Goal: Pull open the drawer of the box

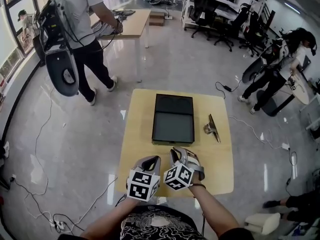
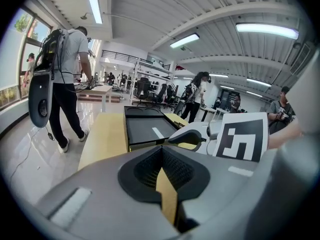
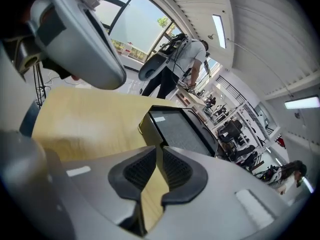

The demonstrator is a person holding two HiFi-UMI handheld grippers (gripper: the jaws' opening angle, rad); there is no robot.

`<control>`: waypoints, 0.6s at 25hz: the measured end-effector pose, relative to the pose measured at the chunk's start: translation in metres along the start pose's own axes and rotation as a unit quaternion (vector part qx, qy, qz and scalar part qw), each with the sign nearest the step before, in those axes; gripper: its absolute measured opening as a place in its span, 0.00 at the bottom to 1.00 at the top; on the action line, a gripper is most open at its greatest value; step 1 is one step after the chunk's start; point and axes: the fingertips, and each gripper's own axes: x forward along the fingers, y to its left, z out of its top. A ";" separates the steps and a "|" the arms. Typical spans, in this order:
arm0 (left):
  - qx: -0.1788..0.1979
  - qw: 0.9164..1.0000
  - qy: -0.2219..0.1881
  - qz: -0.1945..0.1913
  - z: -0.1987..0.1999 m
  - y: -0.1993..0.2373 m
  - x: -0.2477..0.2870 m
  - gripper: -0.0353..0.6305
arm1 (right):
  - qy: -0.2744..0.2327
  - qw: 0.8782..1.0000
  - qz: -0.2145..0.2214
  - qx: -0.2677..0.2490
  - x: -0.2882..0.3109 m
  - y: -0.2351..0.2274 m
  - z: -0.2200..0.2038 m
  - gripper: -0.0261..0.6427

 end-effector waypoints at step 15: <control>0.000 1.000 -0.004 -0.018 0.038 0.239 0.022 0.07 | 0.057 0.991 -0.027 -0.114 0.194 0.023 0.139 0.12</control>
